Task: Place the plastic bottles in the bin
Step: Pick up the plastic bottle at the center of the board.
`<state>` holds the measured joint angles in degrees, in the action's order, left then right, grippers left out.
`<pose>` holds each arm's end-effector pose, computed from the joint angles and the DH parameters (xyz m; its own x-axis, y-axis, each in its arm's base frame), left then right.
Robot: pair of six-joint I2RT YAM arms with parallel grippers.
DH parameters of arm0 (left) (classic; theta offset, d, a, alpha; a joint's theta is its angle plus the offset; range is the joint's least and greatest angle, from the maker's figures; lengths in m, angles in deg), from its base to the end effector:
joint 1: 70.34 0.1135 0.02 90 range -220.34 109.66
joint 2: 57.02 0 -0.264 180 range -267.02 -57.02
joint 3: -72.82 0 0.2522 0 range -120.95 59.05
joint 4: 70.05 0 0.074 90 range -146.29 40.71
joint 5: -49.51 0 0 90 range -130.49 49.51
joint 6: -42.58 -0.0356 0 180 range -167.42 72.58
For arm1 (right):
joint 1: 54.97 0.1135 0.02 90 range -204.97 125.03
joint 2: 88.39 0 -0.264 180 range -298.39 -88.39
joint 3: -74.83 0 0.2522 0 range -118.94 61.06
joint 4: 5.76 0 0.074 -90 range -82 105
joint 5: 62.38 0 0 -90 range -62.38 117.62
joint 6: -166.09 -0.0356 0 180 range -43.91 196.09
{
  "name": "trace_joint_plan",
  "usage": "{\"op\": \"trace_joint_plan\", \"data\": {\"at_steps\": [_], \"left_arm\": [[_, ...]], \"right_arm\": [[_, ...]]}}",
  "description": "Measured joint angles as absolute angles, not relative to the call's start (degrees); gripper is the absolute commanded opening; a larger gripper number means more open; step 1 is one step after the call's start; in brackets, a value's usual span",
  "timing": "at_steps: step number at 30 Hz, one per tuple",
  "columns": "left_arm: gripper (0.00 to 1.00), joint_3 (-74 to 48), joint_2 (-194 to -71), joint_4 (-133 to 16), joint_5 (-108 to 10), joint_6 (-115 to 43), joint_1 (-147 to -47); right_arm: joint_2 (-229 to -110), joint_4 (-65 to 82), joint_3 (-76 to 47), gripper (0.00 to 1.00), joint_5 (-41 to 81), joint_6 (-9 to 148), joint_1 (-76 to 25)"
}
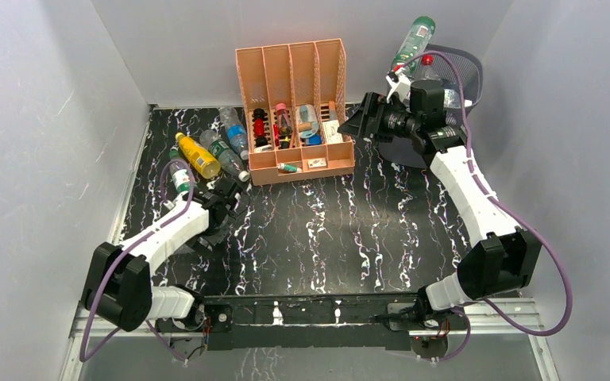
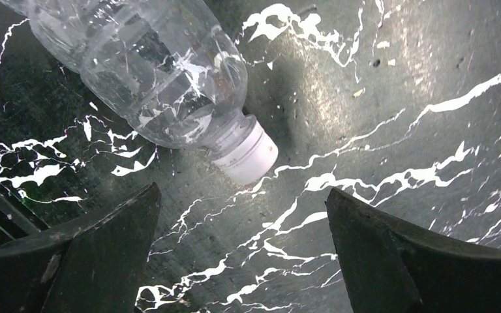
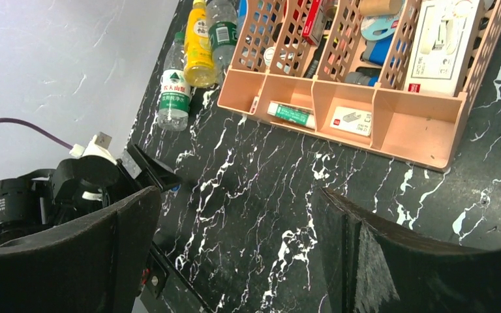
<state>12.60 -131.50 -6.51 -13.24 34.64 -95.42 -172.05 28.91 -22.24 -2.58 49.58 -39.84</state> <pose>0.2026 -0.0768 0.2025 -0.4087 -0.7809 -0.4724 -0.8368 0.5272 -0.1475 0.3176 0.1044 0.3964 -0.6159 0.2331 -0.7525 -0.4506 0.6793 0.5792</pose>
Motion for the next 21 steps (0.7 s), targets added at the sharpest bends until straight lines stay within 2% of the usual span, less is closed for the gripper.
{"op": "trace_joint_plan", "data": {"at_steps": [13, 16, 21], "left_arm": [[0.98, 12.4, -138.7, -5.5, -11.1, 45.5, -94.0], [0.94, 12.4, -140.0, -5.5, -10.6, 46.8, -93.6], [0.79, 12.1, -142.6, -5.5, -9.4, 48.4, -92.4]], "right_arm": [[-170.9, 27.4, -19.1, 0.96, -3.6, 49.8, -39.3], [-170.7, 27.5, -18.6, 0.96, -3.9, 50.0, -39.1], [-170.2, 27.1, -17.7, 0.96, -4.4, 50.1, -39.1]]}}
